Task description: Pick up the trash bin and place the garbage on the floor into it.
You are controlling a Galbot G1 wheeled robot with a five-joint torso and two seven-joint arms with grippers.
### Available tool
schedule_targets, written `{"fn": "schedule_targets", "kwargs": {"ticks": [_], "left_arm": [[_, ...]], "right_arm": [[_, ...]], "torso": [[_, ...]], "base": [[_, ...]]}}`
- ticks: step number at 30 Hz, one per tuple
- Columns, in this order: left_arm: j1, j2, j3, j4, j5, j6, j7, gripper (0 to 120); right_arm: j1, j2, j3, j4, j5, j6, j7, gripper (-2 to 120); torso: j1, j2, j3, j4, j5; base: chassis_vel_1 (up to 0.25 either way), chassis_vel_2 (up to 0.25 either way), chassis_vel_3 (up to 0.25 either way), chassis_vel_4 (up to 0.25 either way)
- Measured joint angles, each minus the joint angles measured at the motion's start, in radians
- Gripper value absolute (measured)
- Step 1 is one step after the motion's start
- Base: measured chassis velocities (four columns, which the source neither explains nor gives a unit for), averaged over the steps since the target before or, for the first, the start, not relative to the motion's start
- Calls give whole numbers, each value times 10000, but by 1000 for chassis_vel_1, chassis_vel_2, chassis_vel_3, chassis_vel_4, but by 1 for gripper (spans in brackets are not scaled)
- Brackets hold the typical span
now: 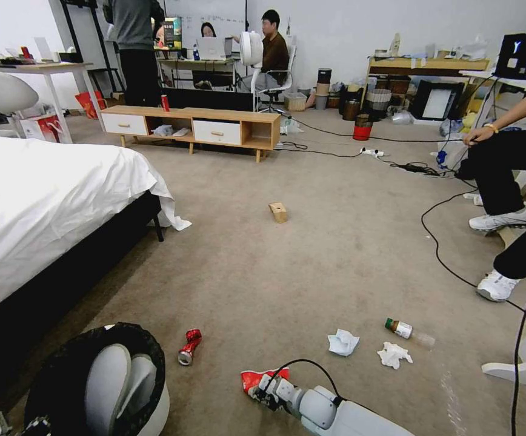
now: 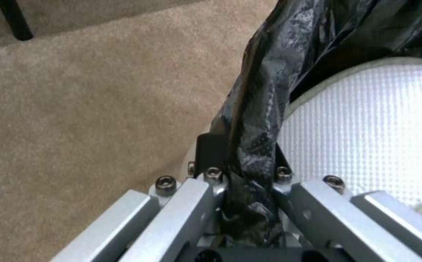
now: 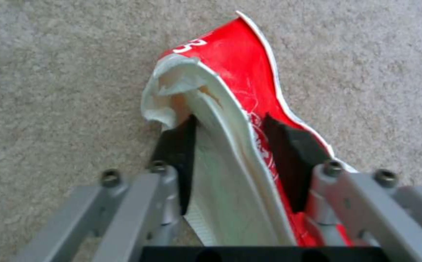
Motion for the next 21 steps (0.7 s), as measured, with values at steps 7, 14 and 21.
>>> {"fn": "schedule_targets", "kwargs": {"ticks": [7, 14, 21], "left_arm": [[-3, 4, 79, 35, 11, 0, -1, 2], [6, -7, 250, 57, 158, 0, -12, 2], [15, 27, 351, -34, 146, 0, -122, 2]], "right_arm": [[-193, -60, 222, -179, -131, 143, -11, 8], [-336, -249, 363, -53, -44, 181, 22, 0], [-538, -1285, 755, 1031, 682, -108, 347, 0]], "torso": [[-1, 1, -2, 2, 3], [-1, 1, -1, 4, 5], [0, 0, 1, -4, -6]], "base": [[0, 0, 0, 0], [0, 0, 0, 0], [0, 0, 0, 0]]}}
